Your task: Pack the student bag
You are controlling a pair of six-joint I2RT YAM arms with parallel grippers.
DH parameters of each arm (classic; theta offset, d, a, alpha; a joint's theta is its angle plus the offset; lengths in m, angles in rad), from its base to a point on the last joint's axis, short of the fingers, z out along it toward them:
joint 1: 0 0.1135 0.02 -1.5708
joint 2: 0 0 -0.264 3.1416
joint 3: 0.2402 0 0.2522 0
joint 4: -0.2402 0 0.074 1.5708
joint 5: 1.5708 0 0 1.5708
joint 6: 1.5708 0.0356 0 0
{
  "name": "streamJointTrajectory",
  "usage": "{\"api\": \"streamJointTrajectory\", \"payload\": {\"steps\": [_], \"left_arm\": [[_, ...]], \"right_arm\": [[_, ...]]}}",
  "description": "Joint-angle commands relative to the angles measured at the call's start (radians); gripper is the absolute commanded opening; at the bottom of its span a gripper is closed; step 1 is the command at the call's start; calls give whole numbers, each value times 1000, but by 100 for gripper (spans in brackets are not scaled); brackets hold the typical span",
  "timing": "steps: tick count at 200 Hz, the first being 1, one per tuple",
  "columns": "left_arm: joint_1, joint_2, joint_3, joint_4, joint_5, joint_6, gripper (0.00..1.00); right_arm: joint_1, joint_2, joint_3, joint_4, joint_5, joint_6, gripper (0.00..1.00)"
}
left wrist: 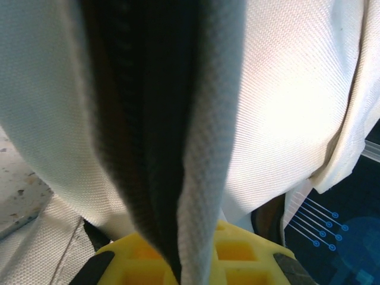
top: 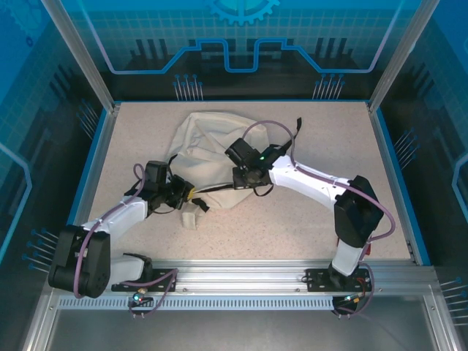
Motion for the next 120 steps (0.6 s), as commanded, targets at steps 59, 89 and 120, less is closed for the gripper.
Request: {"api": "streamJointTrajectory", "payload": {"steps": [59, 89, 120], "left_arm": [[98, -60, 30, -146, -78, 126, 0], [155, -82, 39, -205, -73, 183, 0], [176, -98, 44, -228, -68, 204, 0]], "right_arm": [[-56, 12, 10, -26, -17, -112, 0], [-47, 28, 21, -9, -82, -138, 0], [-47, 6, 22, -33, -2, -80, 0]]}}
